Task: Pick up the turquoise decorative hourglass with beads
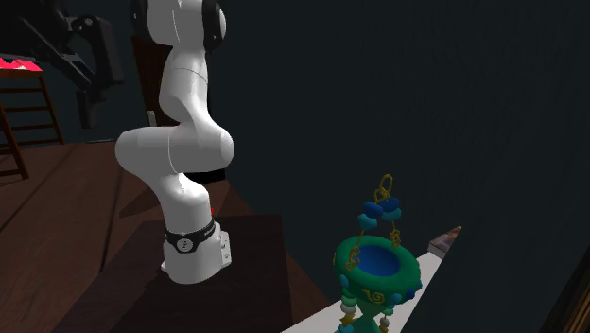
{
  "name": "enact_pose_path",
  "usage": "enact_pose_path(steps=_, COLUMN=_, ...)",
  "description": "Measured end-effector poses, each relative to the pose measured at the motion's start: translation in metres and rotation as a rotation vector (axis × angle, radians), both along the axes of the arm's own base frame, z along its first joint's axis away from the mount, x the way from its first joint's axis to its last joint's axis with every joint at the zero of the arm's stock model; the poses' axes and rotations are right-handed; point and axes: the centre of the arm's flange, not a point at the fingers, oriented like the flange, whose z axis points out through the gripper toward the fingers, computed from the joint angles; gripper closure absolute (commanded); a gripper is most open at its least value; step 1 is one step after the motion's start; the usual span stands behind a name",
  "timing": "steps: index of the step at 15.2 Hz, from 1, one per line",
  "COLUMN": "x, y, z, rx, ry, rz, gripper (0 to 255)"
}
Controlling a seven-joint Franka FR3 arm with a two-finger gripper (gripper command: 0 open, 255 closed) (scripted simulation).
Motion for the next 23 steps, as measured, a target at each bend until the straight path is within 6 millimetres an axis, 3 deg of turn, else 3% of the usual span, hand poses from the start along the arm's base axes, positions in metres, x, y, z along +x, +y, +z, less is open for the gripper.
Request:
enact_pose_path(steps=2, x=-0.001, y=0.006, z=0.0, rx=-0.002, ry=-0.006, rz=-0.003, gripper=0)
enact_pose_path(steps=5, x=-0.007, y=0.038, z=-0.009, rx=-0.01, ry=-0.037, rz=-0.02, gripper=0)
enact_pose_path(steps=11, x=-0.03, y=0.117, z=-0.029, rx=-0.031, ry=-0.11, rz=-0.062, gripper=0)
enact_pose_path(steps=23, x=-0.046, y=0.278, z=-0.074, rx=-0.07, ry=-0.257, rz=-0.15, gripper=0)
